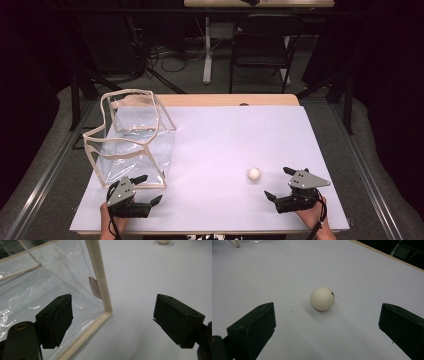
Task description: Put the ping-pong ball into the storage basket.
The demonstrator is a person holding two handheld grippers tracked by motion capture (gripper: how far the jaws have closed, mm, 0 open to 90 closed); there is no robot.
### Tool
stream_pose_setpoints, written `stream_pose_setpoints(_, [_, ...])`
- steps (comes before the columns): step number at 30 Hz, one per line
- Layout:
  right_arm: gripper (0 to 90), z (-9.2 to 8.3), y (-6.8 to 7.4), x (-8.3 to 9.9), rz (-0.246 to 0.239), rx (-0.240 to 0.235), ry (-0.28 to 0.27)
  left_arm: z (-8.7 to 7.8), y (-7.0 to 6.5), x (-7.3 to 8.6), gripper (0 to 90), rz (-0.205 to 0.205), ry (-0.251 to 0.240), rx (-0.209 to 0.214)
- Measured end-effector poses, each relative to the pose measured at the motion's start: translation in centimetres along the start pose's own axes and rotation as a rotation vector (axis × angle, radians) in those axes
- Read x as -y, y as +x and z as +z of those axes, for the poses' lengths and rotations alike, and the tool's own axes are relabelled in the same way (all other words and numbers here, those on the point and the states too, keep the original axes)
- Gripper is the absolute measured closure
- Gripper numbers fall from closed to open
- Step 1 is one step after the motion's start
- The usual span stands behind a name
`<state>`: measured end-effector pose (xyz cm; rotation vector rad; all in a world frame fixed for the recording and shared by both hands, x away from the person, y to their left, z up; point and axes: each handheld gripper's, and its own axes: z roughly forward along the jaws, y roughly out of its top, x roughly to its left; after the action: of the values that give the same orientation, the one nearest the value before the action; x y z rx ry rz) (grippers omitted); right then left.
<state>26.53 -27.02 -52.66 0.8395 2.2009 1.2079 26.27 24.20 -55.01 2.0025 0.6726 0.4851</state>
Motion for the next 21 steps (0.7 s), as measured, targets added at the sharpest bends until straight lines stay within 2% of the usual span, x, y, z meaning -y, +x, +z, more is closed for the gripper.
stream_pose_setpoints(21, [1.2,-0.23,0.27,-0.86,-0.015,0.028,-0.003,0.31,-0.22,-0.18,16.1,0.021,-0.019,-0.001])
